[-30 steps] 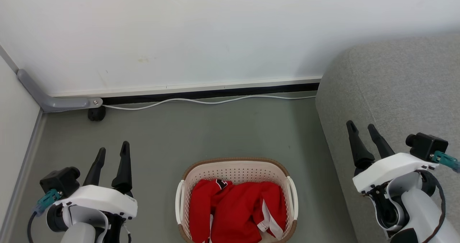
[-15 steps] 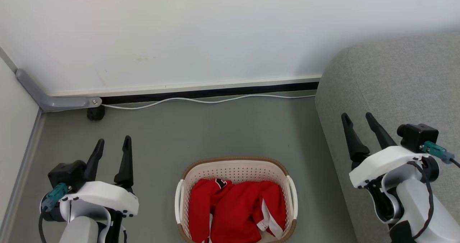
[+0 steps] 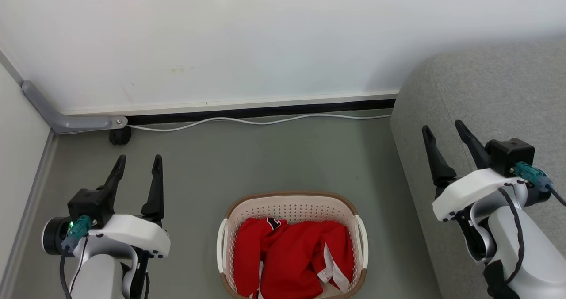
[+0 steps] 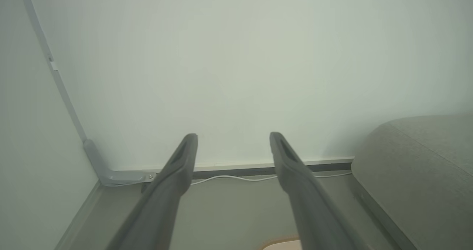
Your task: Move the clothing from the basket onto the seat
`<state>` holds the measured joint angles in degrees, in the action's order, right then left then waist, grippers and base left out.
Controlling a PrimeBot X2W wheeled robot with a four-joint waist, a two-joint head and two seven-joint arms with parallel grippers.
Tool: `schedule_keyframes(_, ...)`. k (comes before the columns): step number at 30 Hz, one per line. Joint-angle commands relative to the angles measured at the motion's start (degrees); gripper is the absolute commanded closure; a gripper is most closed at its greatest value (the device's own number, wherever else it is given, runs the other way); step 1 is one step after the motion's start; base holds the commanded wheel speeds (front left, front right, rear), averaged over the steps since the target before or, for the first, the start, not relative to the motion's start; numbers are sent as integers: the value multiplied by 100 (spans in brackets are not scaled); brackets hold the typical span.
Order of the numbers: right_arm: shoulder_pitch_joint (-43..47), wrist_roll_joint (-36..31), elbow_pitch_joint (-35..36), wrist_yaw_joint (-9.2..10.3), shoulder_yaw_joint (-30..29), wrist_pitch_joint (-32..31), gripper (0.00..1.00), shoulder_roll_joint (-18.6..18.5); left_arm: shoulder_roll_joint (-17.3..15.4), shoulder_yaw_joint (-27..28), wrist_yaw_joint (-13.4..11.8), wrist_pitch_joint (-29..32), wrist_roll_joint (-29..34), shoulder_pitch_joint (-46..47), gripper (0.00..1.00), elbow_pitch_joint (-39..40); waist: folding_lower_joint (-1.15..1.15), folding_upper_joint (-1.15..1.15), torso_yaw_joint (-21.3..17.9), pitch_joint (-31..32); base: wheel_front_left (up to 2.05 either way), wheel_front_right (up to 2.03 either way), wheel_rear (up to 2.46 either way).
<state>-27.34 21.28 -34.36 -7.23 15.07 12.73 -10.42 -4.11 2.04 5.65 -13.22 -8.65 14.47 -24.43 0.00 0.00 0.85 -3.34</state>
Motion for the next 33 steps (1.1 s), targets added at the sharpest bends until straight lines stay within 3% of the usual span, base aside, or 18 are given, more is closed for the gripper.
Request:
schedule_keyframes(1,-247,-205,75,-24,91,134,0,-54,-89,198,-10,-85,223,327,0,125,0,0,3,-18,0,0,0)
schedule_keyframes(7,-359,-608,7,-25,32,227,0,-75,-71,281,-10,-178,611,403,0,125,0,0,-2,-46,0,0,0)
schedule_keyframes(18,-379,-651,167,-25,-164,227,0,-31,14,321,50,-178,562,401,0,82,0,0,-24,-206,0,0,0)
schedule_keyframes(31,-893,-658,1324,-25,-407,227,0,-187,117,29,95,-178,227,936,0,-67,0,0,-124,-1730,0,0,0)
schedule_keyframes(33,-1102,-626,1646,-25,-400,227,0,-258,121,-216,57,-178,-128,1130,0,-131,0,0,-198,-2226,0,0,0)
